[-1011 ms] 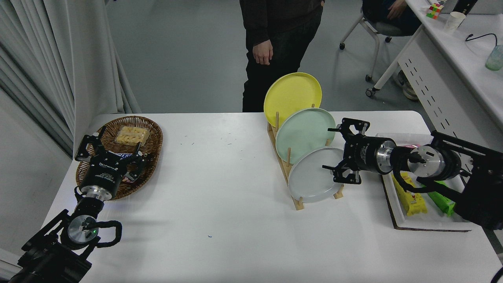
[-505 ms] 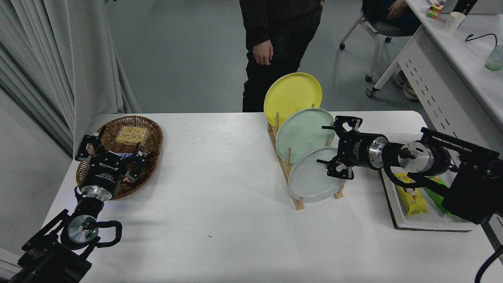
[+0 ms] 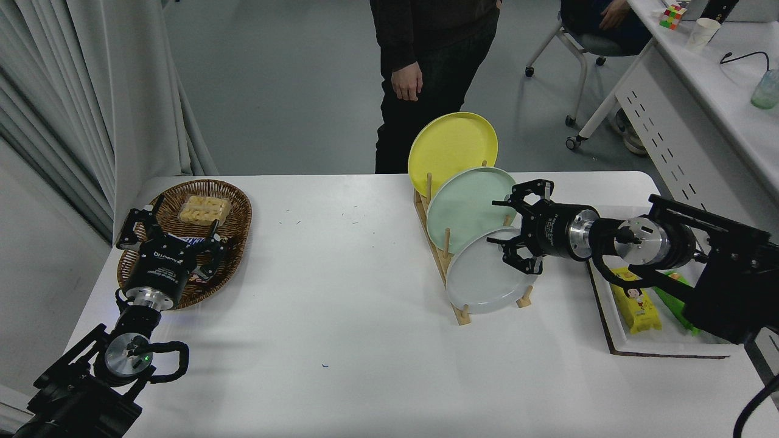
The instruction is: Place the plate on the table
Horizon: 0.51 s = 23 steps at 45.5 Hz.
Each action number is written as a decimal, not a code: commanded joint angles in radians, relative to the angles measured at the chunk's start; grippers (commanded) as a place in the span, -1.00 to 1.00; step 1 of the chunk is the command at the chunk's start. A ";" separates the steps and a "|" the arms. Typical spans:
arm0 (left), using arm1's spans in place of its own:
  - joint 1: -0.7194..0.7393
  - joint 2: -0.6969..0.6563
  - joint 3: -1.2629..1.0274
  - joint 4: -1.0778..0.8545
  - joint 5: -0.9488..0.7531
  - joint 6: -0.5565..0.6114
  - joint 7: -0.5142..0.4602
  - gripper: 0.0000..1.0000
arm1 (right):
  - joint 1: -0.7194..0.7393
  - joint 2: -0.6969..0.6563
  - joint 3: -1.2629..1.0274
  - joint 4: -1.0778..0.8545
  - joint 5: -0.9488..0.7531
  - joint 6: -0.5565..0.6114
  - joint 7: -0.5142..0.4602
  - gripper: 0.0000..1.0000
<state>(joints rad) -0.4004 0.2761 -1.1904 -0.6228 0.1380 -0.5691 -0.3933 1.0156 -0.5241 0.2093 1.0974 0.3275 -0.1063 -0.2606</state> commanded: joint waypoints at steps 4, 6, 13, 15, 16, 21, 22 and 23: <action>0.000 0.000 0.000 0.000 0.000 0.000 0.001 0.96 | 0.028 -0.037 -0.073 0.027 0.073 -0.001 -0.014 0.19; 0.000 0.000 0.000 0.000 0.000 0.000 0.001 0.96 | 0.034 -0.046 -0.073 0.038 0.081 -0.001 -0.014 0.18; 0.000 0.000 0.000 0.000 0.000 0.000 0.001 0.96 | 0.047 -0.076 -0.073 0.067 0.085 0.000 -0.014 0.18; 0.000 0.000 0.000 0.000 0.000 0.000 -0.001 0.96 | 0.049 -0.076 -0.073 0.067 0.085 0.000 -0.014 0.18; 0.000 0.000 0.000 0.000 0.000 0.000 0.001 0.96 | 0.049 -0.076 -0.073 0.065 0.085 0.000 -0.014 0.18; 0.000 0.000 0.000 0.000 0.000 0.000 0.001 0.96 | 0.051 -0.076 -0.073 0.065 0.085 -0.001 -0.014 0.18; 0.000 0.000 0.000 0.000 0.000 0.000 0.001 0.96 | 0.051 -0.076 -0.073 0.065 0.085 -0.001 -0.014 0.16; 0.000 0.000 0.000 0.000 0.000 0.000 0.001 0.96 | 0.051 -0.076 -0.073 0.067 0.085 -0.001 -0.014 0.15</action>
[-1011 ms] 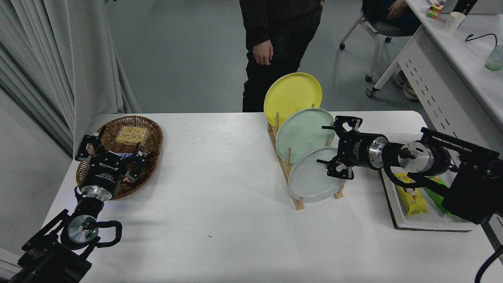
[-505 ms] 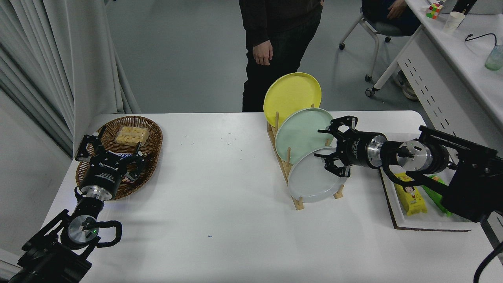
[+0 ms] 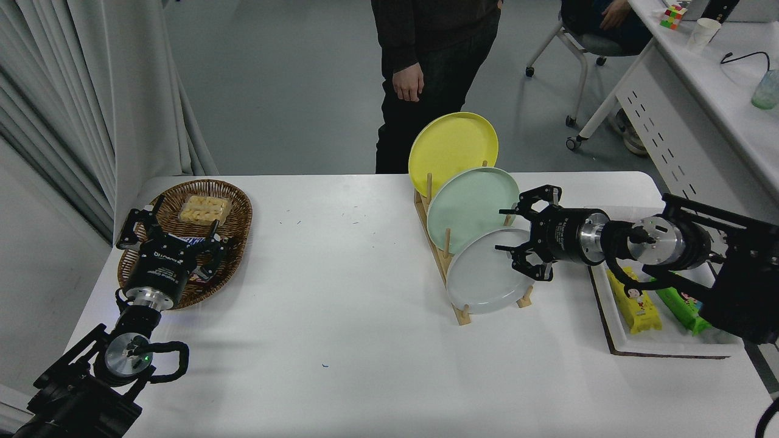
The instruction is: Place the plate on the table
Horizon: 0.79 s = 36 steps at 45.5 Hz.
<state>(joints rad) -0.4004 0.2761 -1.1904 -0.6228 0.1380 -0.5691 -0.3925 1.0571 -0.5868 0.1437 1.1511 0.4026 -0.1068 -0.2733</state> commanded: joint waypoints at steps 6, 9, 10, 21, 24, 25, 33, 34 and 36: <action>0.000 0.000 0.000 0.000 0.000 0.000 0.000 0.96 | 0.009 -0.013 -0.010 0.012 0.012 -0.005 -0.001 0.10; 0.000 0.000 0.000 0.000 0.000 0.000 0.000 0.96 | 0.009 -0.013 -0.010 0.010 0.012 -0.007 -0.001 0.06; 0.000 0.000 0.000 0.000 0.000 0.000 0.000 0.96 | 0.009 -0.013 -0.010 0.009 0.012 -0.008 -0.001 0.06; 0.000 0.000 0.000 0.000 0.000 0.000 0.000 0.96 | 0.009 -0.011 -0.012 -0.002 0.001 -0.013 0.000 0.00; 0.000 0.000 0.000 0.000 0.000 0.000 0.000 0.96 | 0.009 -0.011 -0.010 -0.004 0.001 -0.013 0.000 0.00; 0.000 0.000 0.000 0.000 0.000 0.000 -0.002 0.96 | 0.009 -0.011 -0.010 -0.005 -0.001 -0.013 0.000 -0.01; 0.000 0.000 0.000 0.000 0.000 0.000 0.000 0.96 | 0.006 -0.010 -0.010 -0.019 -0.001 -0.025 0.000 -0.08; 0.000 0.000 0.000 0.000 0.000 0.000 0.000 0.96 | 0.006 -0.010 -0.010 -0.021 -0.001 -0.027 0.000 -0.08; 0.000 0.000 0.000 0.000 0.000 0.000 0.000 0.96 | 0.006 -0.010 -0.010 -0.021 -0.001 -0.031 -0.001 -0.08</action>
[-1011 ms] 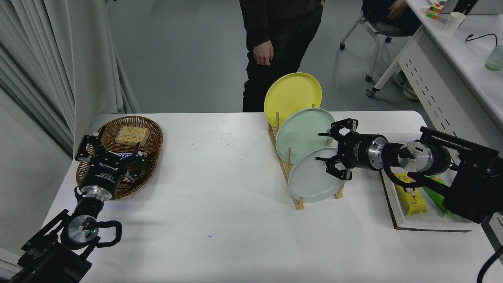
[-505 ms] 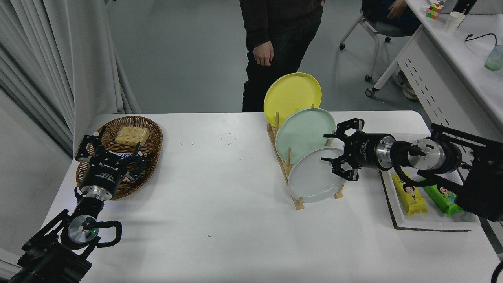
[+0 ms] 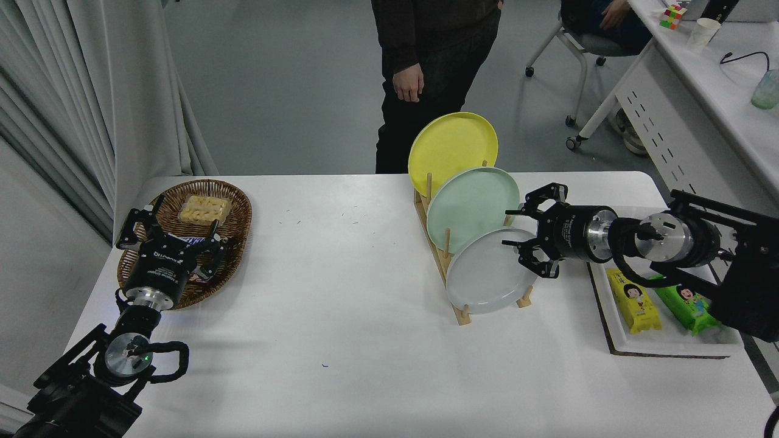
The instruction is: Place the plate on the table
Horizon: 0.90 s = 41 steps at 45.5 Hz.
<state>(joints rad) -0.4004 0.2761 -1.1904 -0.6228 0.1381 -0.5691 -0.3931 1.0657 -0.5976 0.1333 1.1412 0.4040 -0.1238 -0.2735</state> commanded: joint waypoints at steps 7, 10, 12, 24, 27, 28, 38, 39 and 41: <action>0.000 0.000 0.000 0.000 0.000 0.000 -0.001 0.96 | -0.001 0.001 0.000 -0.014 -0.002 -0.017 0.000 -0.11; 0.000 0.000 0.000 0.000 0.000 0.000 0.000 0.96 | -0.001 0.001 0.000 -0.014 -0.004 -0.017 0.000 -0.16; 0.000 0.000 0.000 0.000 0.000 0.000 -0.001 0.96 | -0.001 0.001 0.000 -0.014 -0.002 -0.017 0.000 -0.16; 0.000 0.000 0.000 0.000 0.000 0.000 0.000 0.96 | -0.003 0.009 -0.001 -0.021 0.003 -0.040 0.000 -0.16; 0.000 0.000 0.000 0.000 0.000 0.000 0.000 0.96 | -0.003 0.010 -0.001 -0.024 0.001 -0.042 0.000 -0.16; 0.000 0.000 0.000 0.000 0.000 0.000 -0.001 0.96 | -0.003 0.010 -0.001 -0.024 0.001 -0.042 0.000 -0.16; 0.000 0.000 0.000 0.000 0.000 0.000 0.000 0.96 | -0.001 0.013 -0.001 -0.032 0.003 -0.051 -0.001 -0.16; 0.000 0.000 0.000 0.000 0.000 0.000 0.000 0.96 | -0.001 0.015 -0.001 -0.032 0.003 -0.054 0.000 -0.16; 0.000 0.000 0.000 0.000 0.000 0.000 0.000 0.96 | -0.001 0.019 -0.001 -0.032 0.003 -0.059 0.000 -0.16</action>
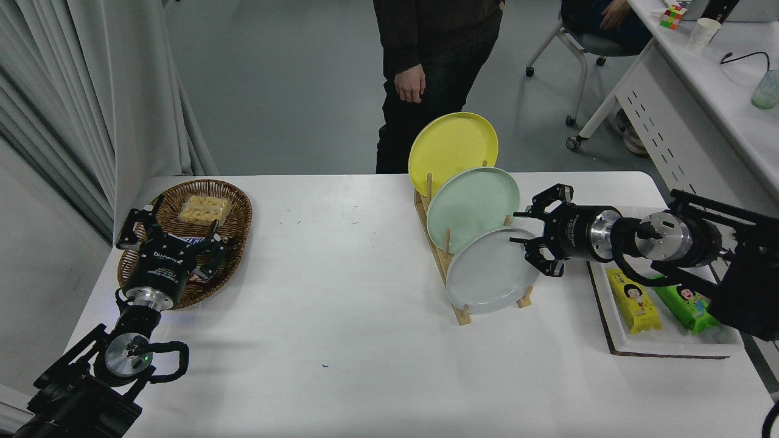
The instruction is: Place the plate on the table
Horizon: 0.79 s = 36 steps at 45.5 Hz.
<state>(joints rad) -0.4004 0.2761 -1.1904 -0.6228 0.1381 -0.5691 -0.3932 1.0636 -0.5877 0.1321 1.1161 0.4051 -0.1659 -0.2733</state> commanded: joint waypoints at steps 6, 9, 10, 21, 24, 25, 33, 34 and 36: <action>0.000 0.000 0.000 0.000 0.000 0.000 -0.001 0.96 | 0.001 0.011 0.001 -0.007 0.001 -0.017 0.000 -0.17; 0.000 0.000 0.000 0.000 0.000 0.000 -0.001 0.96 | 0.001 0.011 0.003 -0.007 0.003 -0.017 0.000 -0.20; 0.000 0.000 0.000 0.000 0.000 0.000 0.001 0.96 | 0.003 0.011 0.003 -0.005 0.004 -0.017 0.000 -0.20; 0.000 0.000 0.000 0.000 0.000 0.000 0.001 0.96 | 0.003 0.011 0.012 0.007 0.009 -0.014 -0.003 -0.21; 0.000 0.000 0.000 0.000 0.000 0.000 0.001 0.96 | 0.007 0.009 0.009 0.010 0.017 -0.014 -0.006 -0.21; 0.000 0.000 0.000 0.000 0.000 0.000 0.001 0.96 | 0.009 0.009 0.004 0.013 0.026 -0.014 -0.007 -0.23; 0.000 0.000 0.000 0.000 0.000 0.000 -0.001 0.96 | 0.010 0.008 0.001 0.016 0.034 -0.012 -0.007 -0.40; 0.000 0.000 0.000 0.000 0.000 0.000 0.001 0.96 | 0.010 0.006 0.001 0.016 0.034 -0.012 -0.007 -0.40; 0.000 0.000 0.000 0.000 0.000 0.000 -0.001 0.96 | 0.010 0.006 0.001 0.018 0.034 -0.011 -0.007 -0.39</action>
<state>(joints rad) -0.4004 0.2761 -1.1904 -0.6228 0.1381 -0.5691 -0.3931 1.0710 -0.5786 0.1364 1.1277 0.4293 -0.1793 -0.2787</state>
